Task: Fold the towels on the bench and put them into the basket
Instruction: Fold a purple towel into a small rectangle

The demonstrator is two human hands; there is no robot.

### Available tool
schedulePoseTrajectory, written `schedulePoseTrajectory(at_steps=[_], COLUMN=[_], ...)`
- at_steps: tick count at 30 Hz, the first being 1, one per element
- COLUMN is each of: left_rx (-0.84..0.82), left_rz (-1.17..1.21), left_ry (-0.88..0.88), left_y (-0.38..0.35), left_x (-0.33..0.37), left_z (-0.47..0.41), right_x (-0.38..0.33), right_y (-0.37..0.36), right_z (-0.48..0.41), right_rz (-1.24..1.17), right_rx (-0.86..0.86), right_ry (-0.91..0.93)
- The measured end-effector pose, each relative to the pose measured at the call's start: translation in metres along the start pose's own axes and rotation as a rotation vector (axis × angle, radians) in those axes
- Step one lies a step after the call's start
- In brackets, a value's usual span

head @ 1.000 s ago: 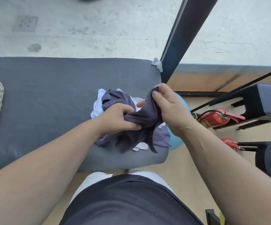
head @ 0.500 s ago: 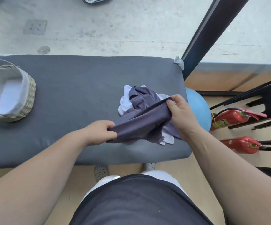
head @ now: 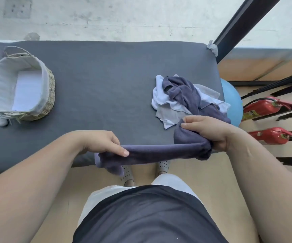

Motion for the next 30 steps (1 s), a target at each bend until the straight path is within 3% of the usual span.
schedulePoseTrajectory(at_steps=[3, 6, 11, 15, 19, 24, 28, 30], left_rx=[0.014, 0.233, 0.545, 0.588, 0.837, 0.971, 1.136, 1.124], left_rz=[0.154, 0.171, 0.020, 0.012, -0.096, -0.055, -0.221, -0.315], left_ry=[0.029, 0.108, 0.259, 0.274, 0.402, 0.280, 0.323, 0.385], left_y=[0.001, 0.004, 0.010, 0.021, 0.050, 0.096, 0.145, 0.152], left_x=[-0.017, -0.046, -0.092, -0.115, -0.126, -0.142, -0.142, -0.133], left_z=[-0.003, -0.038, -0.116, -0.176, -0.197, -0.206, -0.212, -0.220], right_x=[0.012, 0.029, 0.048, 0.055, 0.043, -0.004, -0.019, -0.012], right_y=[0.005, 0.010, 0.018, 0.015, 0.009, 0.005, 0.004, -0.006], right_z=[-0.017, -0.064, -0.167, -0.233, -0.272, -0.297, -0.313, -0.313], right_rz=[0.007, 0.092, 0.457, 0.486, 0.495, 0.485, 0.512, 0.669], right_rx=[0.008, 0.160, 0.481, 0.526, 0.510, 0.554, 0.597, 0.582], right_ry=[-0.104, -0.075, 0.087, 0.204, 0.346, 0.546, 0.575, 0.649])
Point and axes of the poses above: each hand's wrist, its own z-axis away from the middle knuckle, its own y-axis out of the back of the hand, x = y × z, the point moved 4 cm from there along -z, towards the middle knuckle, and after that the axes turned 12 degrees about -z, right-handed, at the moved point
